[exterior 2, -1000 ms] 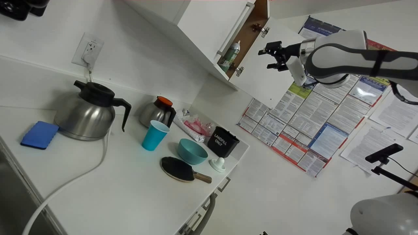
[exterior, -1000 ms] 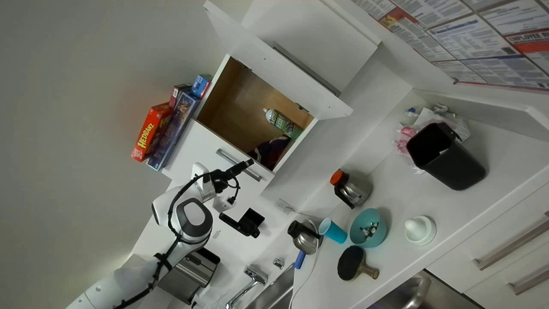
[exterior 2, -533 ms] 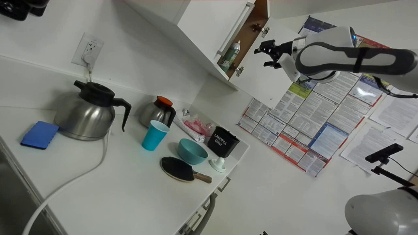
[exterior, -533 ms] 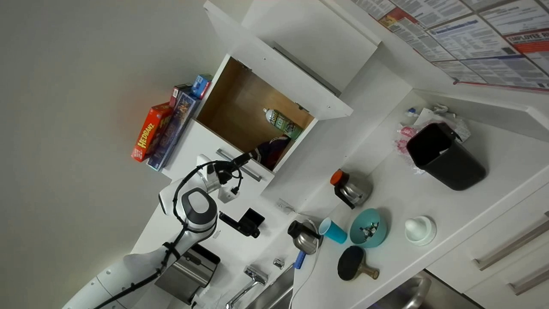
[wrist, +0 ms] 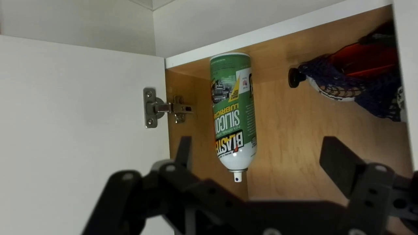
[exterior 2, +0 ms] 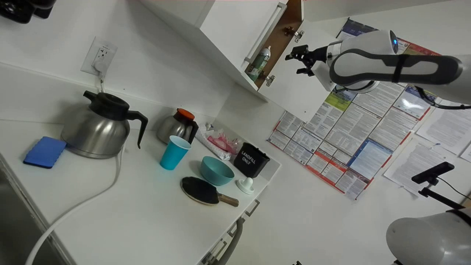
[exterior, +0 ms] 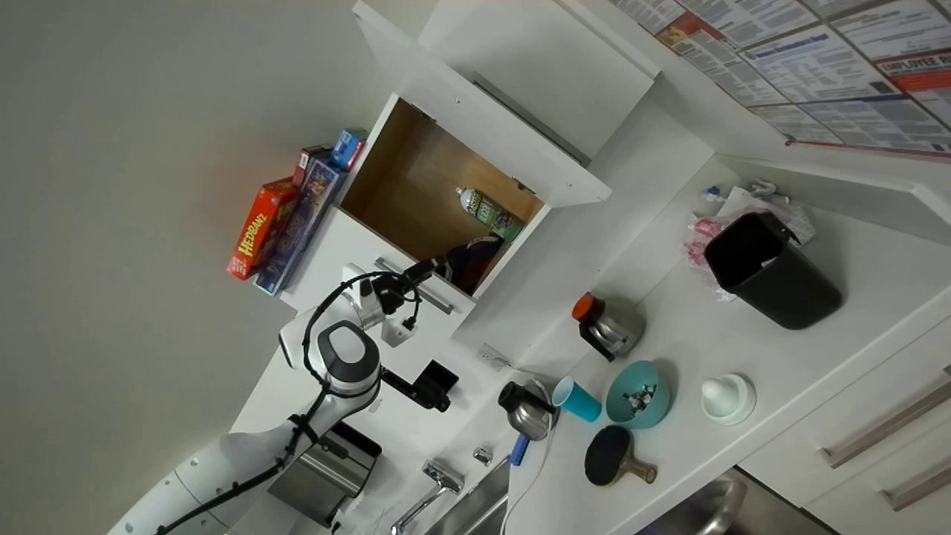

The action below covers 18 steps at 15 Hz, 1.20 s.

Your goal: Take the can from the cabinet and put it on the counter

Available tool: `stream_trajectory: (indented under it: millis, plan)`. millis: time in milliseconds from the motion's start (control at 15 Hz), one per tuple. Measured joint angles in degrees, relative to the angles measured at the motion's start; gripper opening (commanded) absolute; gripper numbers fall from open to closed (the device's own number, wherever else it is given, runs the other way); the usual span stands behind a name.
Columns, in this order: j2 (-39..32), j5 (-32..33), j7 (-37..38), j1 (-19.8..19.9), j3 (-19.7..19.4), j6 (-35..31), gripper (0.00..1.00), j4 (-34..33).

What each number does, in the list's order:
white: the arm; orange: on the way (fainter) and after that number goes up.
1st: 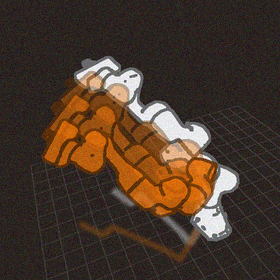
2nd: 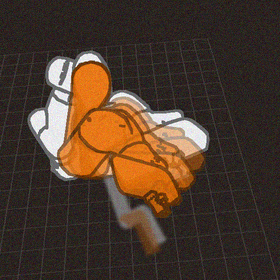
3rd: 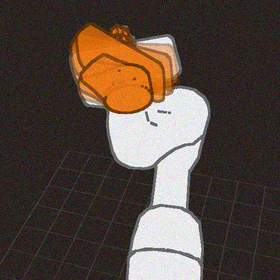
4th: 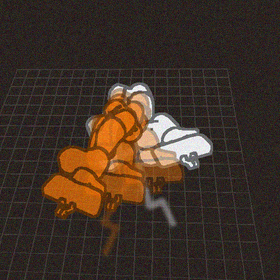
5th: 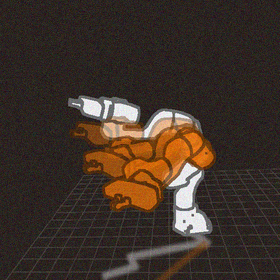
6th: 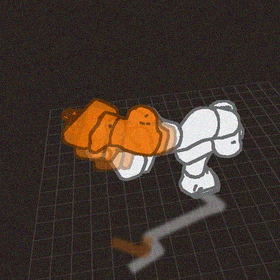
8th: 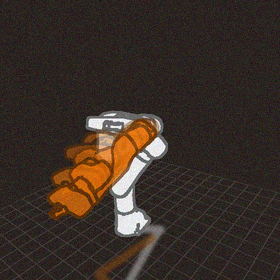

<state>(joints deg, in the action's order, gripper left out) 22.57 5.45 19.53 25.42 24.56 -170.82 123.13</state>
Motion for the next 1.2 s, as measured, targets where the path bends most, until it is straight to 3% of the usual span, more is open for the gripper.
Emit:
stream_trajectory:
  millis: [467,800,1200]
  plan:
    - [-7.9,5.62,0.0,7.82,5.25,-1.27,1.0,-8.51]
    - [-14.94,8.94,-0.11,7.9,8.35,-0.96,1.0,-14.92]
    - [-20.97,19.6,2.27,8.5,9.24,-0.62,1.0,-20.56]
